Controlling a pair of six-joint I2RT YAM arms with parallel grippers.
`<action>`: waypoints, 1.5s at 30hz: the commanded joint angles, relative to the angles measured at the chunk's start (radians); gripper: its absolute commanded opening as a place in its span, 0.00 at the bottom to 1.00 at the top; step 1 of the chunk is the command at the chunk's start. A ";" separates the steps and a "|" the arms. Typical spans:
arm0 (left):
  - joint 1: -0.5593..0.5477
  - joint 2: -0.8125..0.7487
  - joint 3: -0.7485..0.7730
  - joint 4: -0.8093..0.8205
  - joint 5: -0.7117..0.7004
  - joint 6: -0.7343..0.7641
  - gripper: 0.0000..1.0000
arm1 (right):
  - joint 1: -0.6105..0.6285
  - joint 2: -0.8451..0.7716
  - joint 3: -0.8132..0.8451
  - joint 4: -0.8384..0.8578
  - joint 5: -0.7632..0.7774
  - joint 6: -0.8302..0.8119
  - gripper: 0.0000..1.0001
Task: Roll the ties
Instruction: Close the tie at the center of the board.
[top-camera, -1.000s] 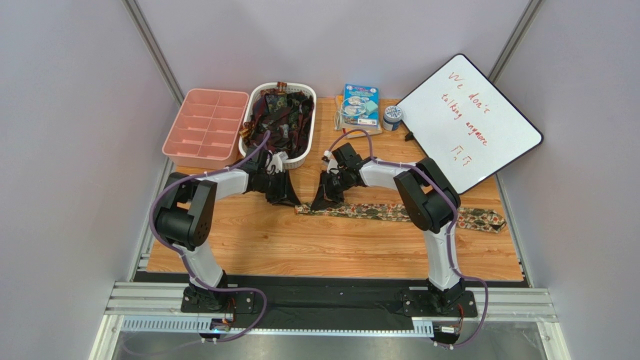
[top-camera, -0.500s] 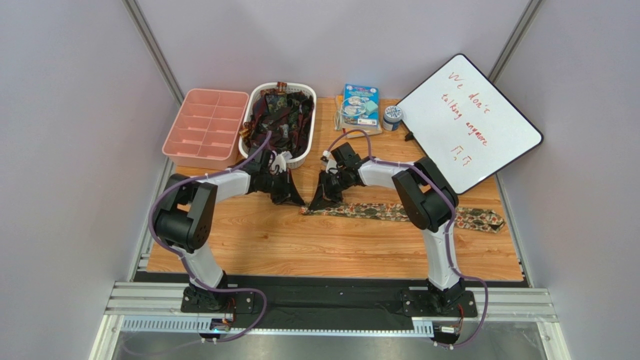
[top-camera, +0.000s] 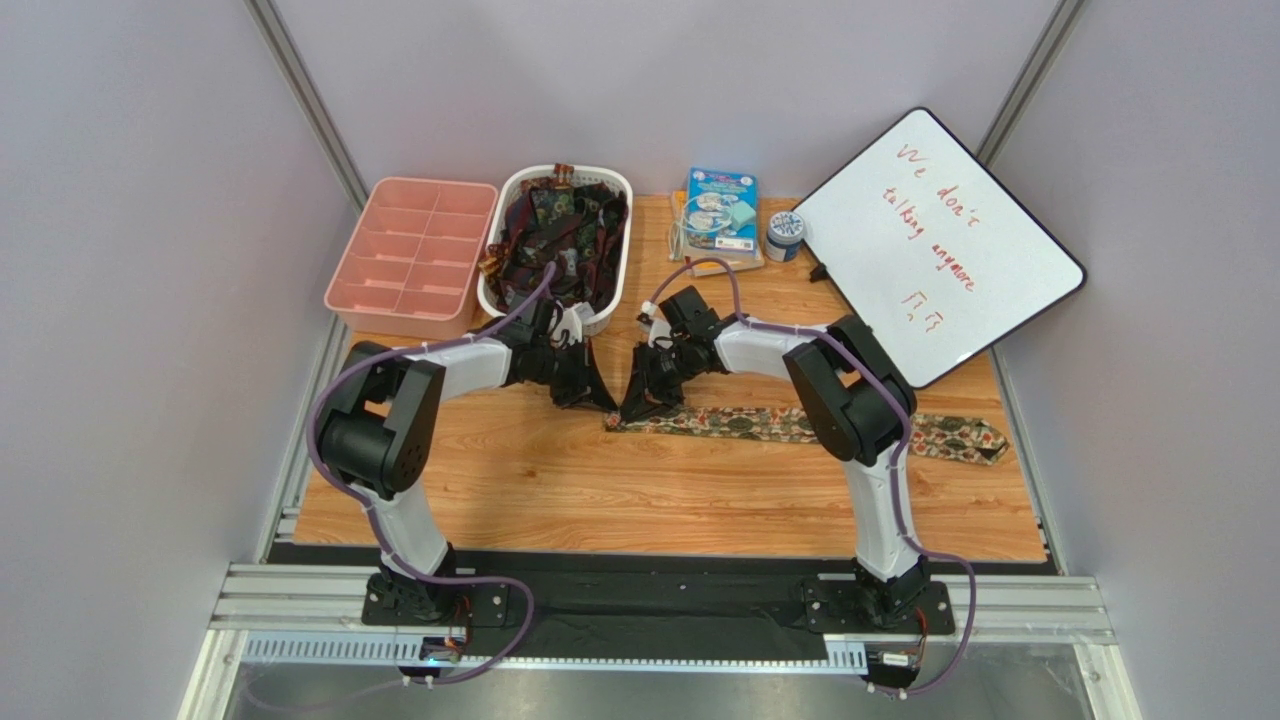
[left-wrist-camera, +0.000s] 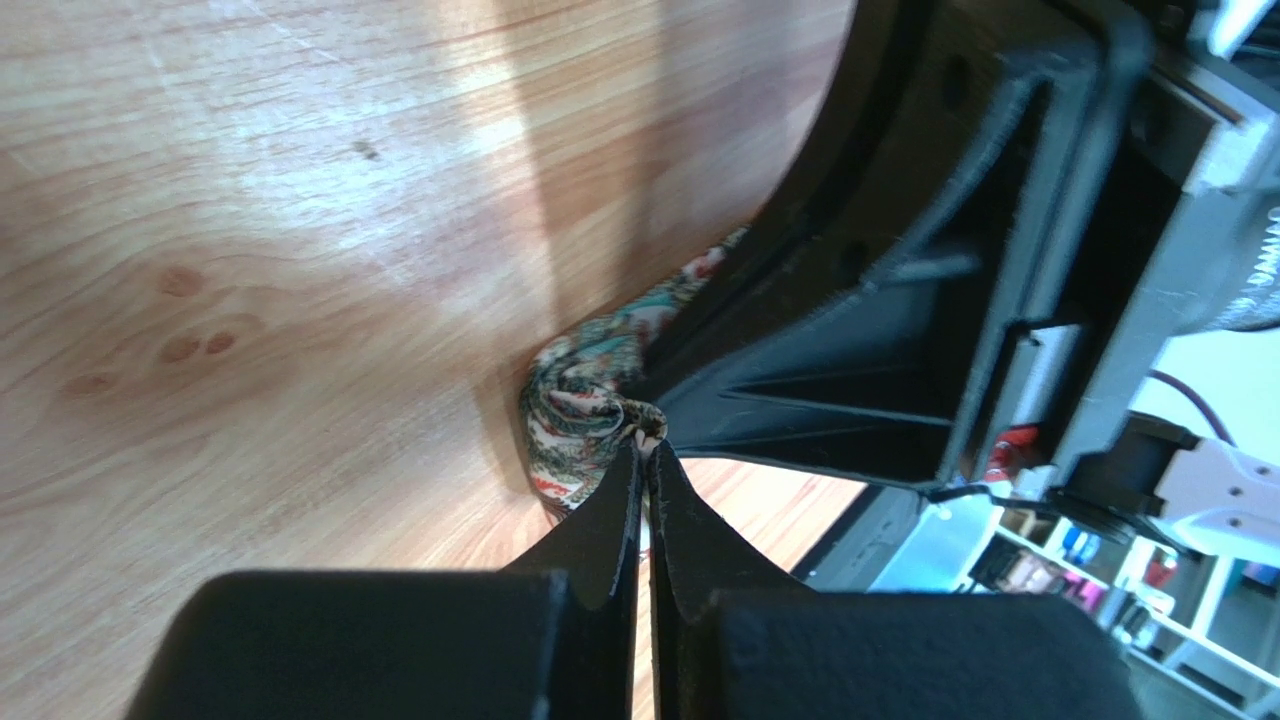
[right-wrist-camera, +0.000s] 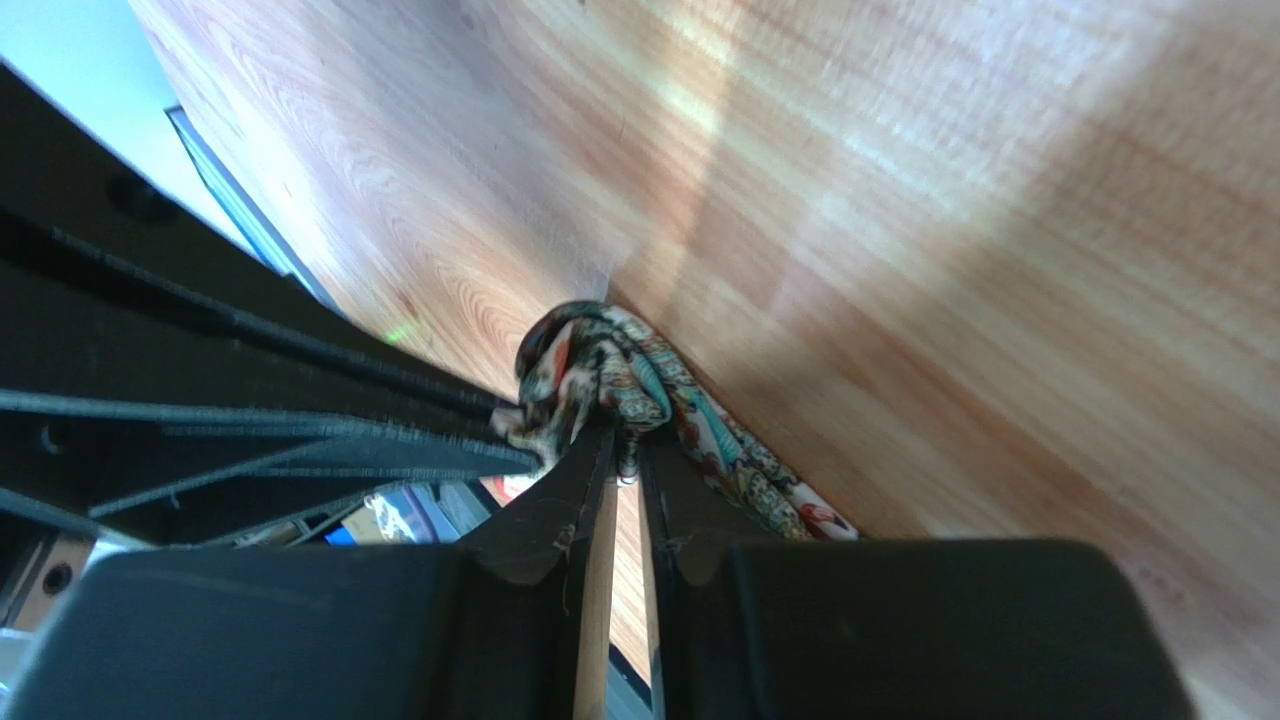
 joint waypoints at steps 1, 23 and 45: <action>-0.006 0.020 0.013 -0.073 -0.069 0.017 0.00 | 0.012 -0.066 0.005 -0.076 0.016 -0.074 0.17; -0.006 -0.069 0.031 -0.110 -0.071 0.046 0.00 | -0.009 -0.025 0.028 -0.074 0.015 -0.063 0.01; -0.054 0.043 -0.042 0.042 -0.072 -0.095 0.00 | 0.026 0.043 0.028 0.032 0.035 -0.017 0.02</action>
